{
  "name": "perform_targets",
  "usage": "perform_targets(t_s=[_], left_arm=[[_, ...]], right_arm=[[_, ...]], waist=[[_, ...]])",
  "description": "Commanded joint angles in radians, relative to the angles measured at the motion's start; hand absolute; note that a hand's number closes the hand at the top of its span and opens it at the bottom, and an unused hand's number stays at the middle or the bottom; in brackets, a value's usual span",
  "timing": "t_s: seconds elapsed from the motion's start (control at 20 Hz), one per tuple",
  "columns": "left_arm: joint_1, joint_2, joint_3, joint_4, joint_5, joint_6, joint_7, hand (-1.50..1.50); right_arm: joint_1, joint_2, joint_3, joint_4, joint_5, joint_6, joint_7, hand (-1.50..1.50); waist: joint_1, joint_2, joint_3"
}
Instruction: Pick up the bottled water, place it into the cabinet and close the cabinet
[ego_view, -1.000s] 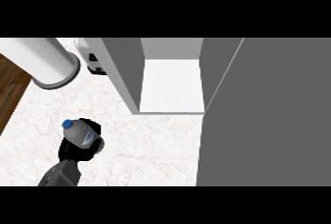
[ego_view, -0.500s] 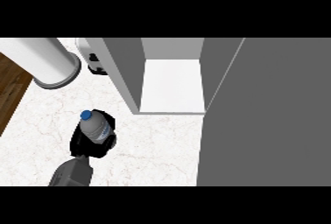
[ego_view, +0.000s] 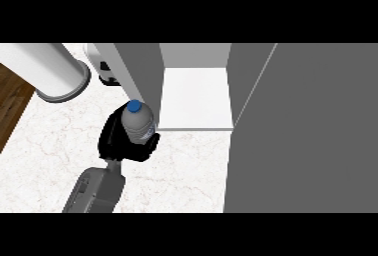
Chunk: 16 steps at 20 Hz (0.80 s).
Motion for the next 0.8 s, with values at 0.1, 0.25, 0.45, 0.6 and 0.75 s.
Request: perform_targets(t_s=[0.1, 0.25, 0.45, 0.6, 0.75], left_arm=[[-0.132, -0.003, -0.094, -0.008, -0.015, 0.194, 0.039, 1.5], [-0.171, -0.002, -0.098, -0.016, -0.031, 0.232, 0.07, 1.5], [-0.259, -0.001, -0.125, 0.07, -0.121, 0.31, 0.012, 1.5], [-0.288, 0.0, -0.152, 0.063, -0.159, 0.373, 0.04, 1.5], [-0.334, 0.0, -0.157, 0.08, -0.195, 0.438, 0.048, 1.5]], right_arm=[[-0.046, -0.029, -0.063, -0.053, -0.064, -0.006, 0.071, -1.5], [-0.012, -0.004, 0.003, -0.004, -0.017, -0.016, 0.02, -1.5], [-0.05, -0.007, -0.025, 0.047, -0.059, 0.023, -0.005, -1.5], [-0.008, -0.001, 0.024, 0.018, -0.025, 0.009, -0.012, -1.5], [-0.074, 0.012, 0.007, 0.017, -0.038, -0.008, 0.042, -1.5]], waist=[[-0.004, 0.003, 0.0], [-0.007, 0.002, 0.0], [-0.024, 0.006, 0.001], [-0.042, 0.005, 0.001], [-0.047, 0.011, 0.0]])
